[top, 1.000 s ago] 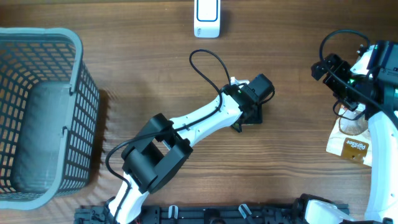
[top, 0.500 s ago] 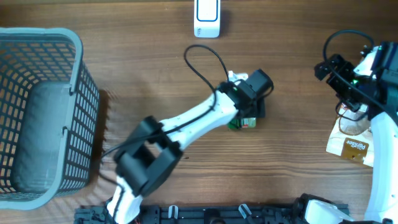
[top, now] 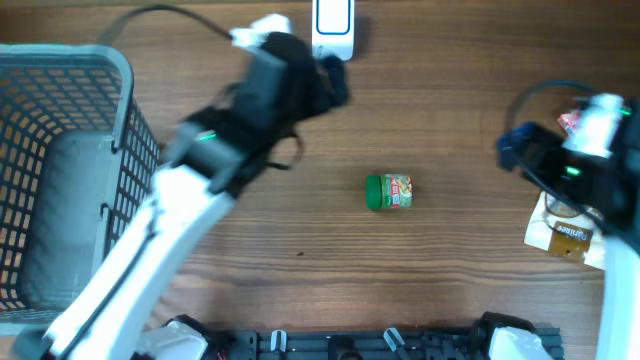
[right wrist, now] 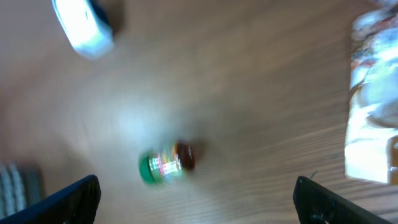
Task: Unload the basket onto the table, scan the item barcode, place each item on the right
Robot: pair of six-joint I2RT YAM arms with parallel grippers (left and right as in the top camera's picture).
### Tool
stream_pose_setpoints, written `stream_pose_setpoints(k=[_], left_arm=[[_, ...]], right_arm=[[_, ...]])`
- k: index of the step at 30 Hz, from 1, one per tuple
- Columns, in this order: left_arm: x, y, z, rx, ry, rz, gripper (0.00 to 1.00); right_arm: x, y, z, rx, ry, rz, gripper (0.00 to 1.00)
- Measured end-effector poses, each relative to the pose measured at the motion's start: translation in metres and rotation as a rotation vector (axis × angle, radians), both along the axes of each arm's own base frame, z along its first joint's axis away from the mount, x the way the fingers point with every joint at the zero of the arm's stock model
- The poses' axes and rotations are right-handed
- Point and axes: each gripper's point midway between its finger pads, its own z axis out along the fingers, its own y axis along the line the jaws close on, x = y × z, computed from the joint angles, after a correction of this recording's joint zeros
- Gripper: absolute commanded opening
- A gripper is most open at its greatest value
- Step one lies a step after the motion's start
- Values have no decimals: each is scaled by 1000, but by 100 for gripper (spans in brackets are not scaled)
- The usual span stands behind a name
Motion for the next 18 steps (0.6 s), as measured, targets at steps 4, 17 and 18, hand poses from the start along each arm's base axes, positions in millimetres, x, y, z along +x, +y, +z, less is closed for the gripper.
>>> stream_pose_setpoints(k=[4,17,18], left_arm=[[-4,61,39,-22,-88,129,100],[-28,136,7,96,81,295,100],[-28,136,7,97,81,296,100]], right_arm=[[26,43,-41,-24,126,183,100],[51,141,-147,-188,358,355,100],[51,145,-156,-203,375,362,100]])
